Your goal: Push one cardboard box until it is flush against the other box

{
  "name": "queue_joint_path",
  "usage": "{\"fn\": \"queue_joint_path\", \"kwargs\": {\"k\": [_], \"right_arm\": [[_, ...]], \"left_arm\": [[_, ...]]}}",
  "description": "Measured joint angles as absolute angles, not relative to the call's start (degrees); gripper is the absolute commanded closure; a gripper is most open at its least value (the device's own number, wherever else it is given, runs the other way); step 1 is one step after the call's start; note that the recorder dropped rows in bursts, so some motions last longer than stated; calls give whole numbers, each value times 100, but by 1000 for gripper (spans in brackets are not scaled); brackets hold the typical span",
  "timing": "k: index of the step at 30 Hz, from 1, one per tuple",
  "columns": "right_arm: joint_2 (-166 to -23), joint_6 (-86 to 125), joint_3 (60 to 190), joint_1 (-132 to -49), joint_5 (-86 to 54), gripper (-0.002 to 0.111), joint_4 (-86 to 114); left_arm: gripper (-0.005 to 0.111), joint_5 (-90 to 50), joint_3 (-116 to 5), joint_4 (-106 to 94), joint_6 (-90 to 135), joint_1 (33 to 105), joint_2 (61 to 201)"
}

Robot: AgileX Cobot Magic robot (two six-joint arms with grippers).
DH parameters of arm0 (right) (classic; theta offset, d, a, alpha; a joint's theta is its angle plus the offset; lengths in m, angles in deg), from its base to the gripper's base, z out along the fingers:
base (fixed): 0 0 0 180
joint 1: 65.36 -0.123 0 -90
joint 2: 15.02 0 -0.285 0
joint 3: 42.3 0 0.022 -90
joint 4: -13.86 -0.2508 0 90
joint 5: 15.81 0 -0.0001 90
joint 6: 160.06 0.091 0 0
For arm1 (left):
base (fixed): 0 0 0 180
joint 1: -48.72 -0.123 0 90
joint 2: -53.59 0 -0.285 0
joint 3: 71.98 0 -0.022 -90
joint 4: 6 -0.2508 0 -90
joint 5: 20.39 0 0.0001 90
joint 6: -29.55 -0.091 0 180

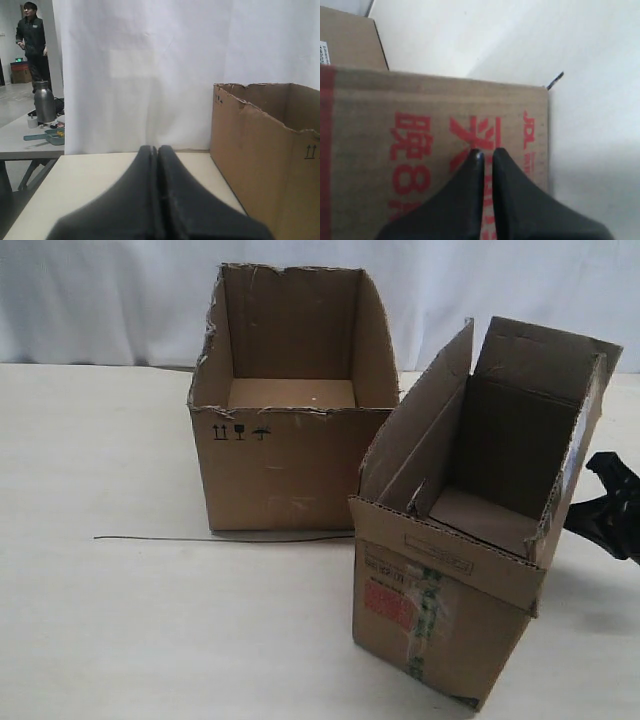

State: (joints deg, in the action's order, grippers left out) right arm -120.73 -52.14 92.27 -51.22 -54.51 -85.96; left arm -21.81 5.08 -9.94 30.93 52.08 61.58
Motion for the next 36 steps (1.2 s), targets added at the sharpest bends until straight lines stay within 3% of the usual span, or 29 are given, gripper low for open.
{"fn": "queue_joint_path", "kwargs": {"k": [12,17,24,29,36], "right_arm": [[-13016,-5089,10483,-5122,-5616,103,-8596],[-12628,-5006,10600,-4989,-5454,103,-8372],[-10244,-4233,9825,-4953,-4778,103,-6511],[-7736,-2449,9293,-5011,-5629,103,-4603],[-5710,-23,9252,-6080,-6514,103,-2555]], "left_arm": [[107,-2181,508,-994,3093,5208,6158],[107,-2181,508,-994,3102,5208,6158],[107,-2181,508,-994,3102,5208,6158],[107,-2181,508,-994,3102,5208,6158],[107,-2181,508,-994,3102,5208,6158]]}}
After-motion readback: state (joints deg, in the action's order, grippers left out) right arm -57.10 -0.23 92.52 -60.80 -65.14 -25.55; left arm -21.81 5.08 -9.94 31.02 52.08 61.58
